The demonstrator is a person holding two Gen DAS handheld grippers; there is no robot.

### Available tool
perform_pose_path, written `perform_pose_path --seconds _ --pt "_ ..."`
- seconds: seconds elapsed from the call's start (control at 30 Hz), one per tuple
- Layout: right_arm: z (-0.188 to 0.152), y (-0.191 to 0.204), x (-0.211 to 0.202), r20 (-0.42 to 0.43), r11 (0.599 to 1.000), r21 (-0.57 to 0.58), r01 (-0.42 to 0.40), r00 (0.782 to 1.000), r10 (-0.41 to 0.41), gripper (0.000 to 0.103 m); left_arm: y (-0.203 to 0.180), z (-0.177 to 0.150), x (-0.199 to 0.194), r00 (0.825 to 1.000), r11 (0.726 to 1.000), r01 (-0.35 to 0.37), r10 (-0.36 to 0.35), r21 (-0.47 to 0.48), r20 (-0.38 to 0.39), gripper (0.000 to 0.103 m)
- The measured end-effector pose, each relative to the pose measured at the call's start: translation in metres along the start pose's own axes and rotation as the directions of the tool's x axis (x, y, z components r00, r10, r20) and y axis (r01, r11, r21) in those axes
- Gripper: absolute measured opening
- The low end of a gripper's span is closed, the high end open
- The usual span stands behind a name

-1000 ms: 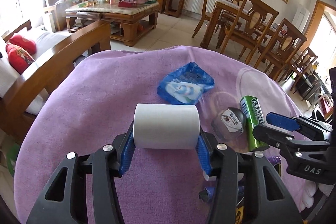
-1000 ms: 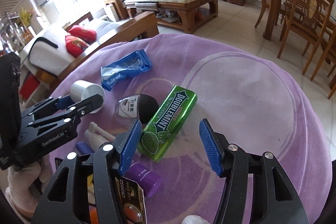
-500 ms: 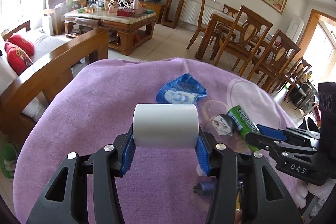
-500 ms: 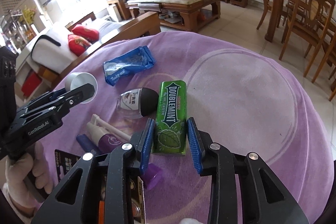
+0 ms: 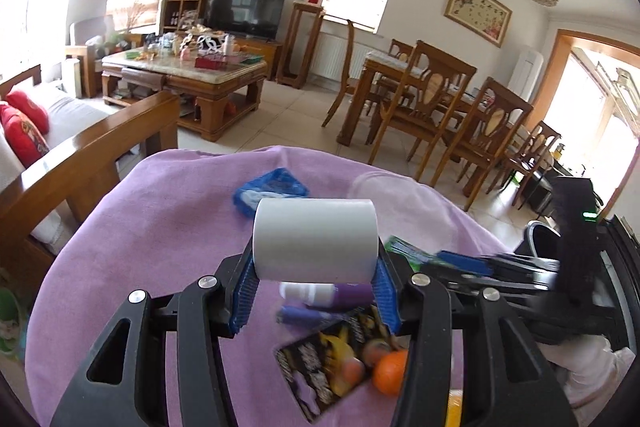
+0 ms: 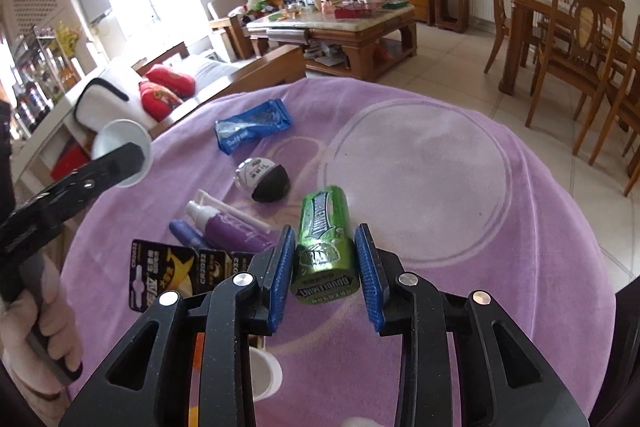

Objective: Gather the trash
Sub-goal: 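Move both items over the black bin and open both tools to release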

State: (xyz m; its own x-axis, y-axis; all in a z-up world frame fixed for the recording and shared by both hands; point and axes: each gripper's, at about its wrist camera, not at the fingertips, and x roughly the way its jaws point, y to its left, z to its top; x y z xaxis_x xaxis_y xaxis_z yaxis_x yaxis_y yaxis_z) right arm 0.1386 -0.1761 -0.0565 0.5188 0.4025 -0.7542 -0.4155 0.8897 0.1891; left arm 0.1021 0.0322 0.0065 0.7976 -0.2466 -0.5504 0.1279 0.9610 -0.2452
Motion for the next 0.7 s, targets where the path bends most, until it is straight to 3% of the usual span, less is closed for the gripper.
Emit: perform_pose_path --seconds 0.23,0.4,0.57,0.7 --pt "-0.001 -0.002 0.021 -0.056 1.0 -0.027 0.014 0.998 -0.015 0.032 -0.025 -0.01 -0.036 0.999 0.998 0.014 -0.016 0.056 0.04 0.049" --pt "-0.002 0.007 0.026 -0.025 0.995 -0.079 0.065 0.997 -0.067 0.031 -0.037 -0.016 -0.043 0.999 0.996 0.006 -0.01 0.088 0.048 0.049" --pt "-0.008 -0.006 0.002 0.023 0.998 0.013 -0.059 0.998 0.059 0.031 -0.05 -0.02 -0.04 0.999 0.994 0.008 -0.013 0.111 0.039 0.049" --pt "-0.018 -0.018 -0.048 0.121 0.987 0.053 -0.154 0.982 0.147 0.031 -0.069 -0.021 -0.035 0.999 0.99 0.027 -0.032 0.141 0.033 0.049"
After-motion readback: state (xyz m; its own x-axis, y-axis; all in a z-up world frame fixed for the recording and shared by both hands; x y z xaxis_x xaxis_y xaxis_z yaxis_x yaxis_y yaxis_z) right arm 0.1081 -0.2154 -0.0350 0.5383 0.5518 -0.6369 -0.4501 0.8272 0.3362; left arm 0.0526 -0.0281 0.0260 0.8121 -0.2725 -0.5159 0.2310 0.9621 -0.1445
